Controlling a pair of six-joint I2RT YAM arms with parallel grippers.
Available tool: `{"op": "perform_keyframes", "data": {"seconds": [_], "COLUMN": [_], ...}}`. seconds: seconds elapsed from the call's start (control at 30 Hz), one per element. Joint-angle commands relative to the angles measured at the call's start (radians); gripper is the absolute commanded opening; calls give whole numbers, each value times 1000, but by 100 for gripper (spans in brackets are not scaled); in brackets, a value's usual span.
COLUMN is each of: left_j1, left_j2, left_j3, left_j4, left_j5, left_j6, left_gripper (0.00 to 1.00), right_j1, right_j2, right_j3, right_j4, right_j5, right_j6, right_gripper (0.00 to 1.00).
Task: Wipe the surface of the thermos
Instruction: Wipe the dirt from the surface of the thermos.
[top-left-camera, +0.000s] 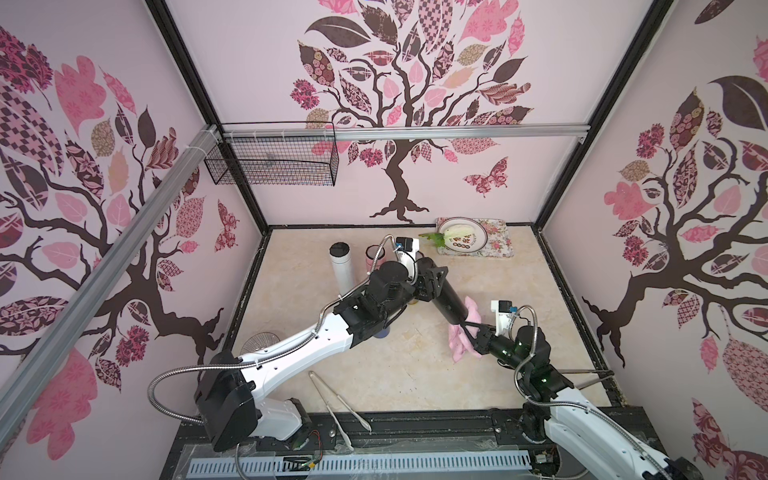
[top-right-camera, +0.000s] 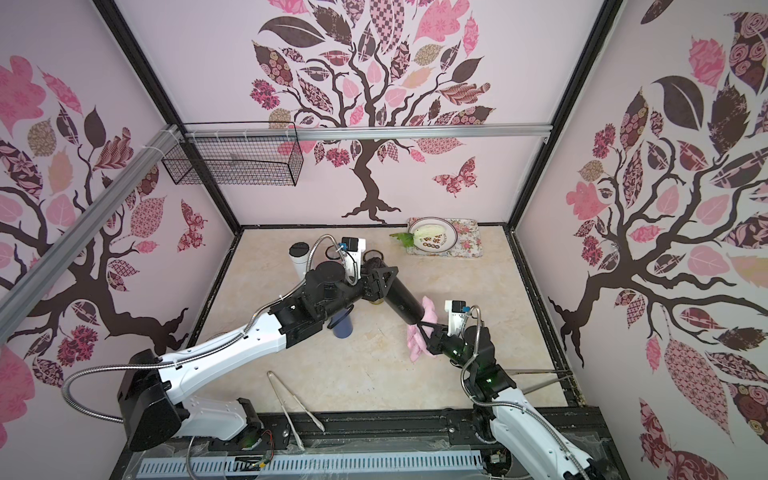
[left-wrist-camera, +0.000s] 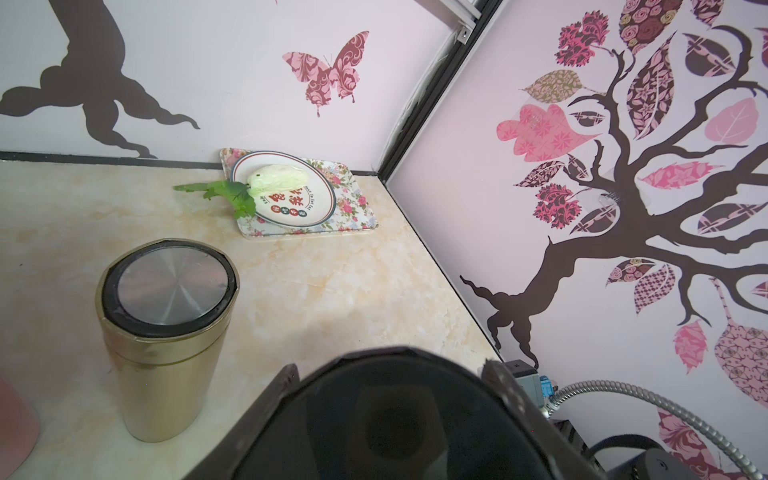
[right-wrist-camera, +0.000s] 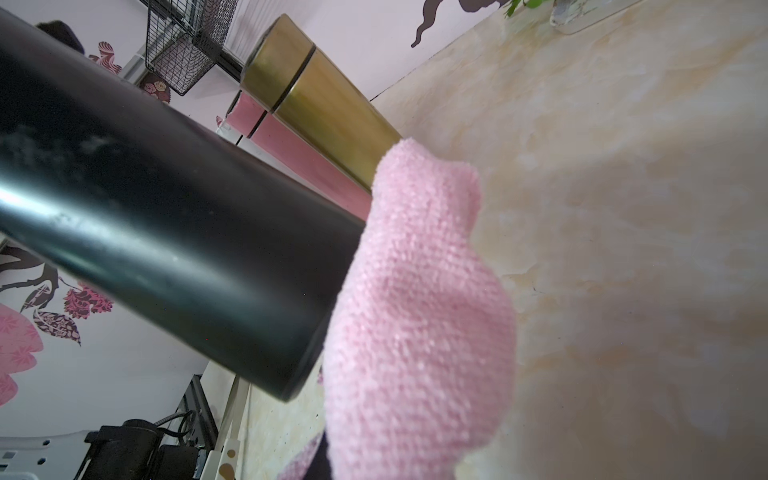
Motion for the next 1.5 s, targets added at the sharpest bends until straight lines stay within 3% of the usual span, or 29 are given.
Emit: {"op": "perform_keyframes", "data": {"seconds": [0.0, 0.7, 0.97, 1.13, 1.3, 1.47], "left_j1": [-4, -1, -2, -2, -3, -1], "left_j2": [26, 87, 130, 90, 27, -18], "left_j3": [71, 149, 164, 142, 105, 83], "left_j4": [56, 92, 15, -62, -138, -154], "left_j5": [26, 7, 27, 47, -11, -33], "left_j6": [13, 62, 72, 91, 122, 125], "left_gripper": [0, 0, 0, 0, 0, 0], "right_j1": [11, 26, 26, 25, 21, -4], "right_j2": [35, 252, 190, 133, 57, -6], "right_j3": [6, 58, 91, 123, 159, 177], "right_j4": [171, 279, 171, 41, -59, -87], "right_j5": [-54, -119, -79, -4, 63, 95], "right_j6": [53, 45, -14, -87, -141, -131], "right_gripper": [0, 0, 0, 0, 0, 0]}}
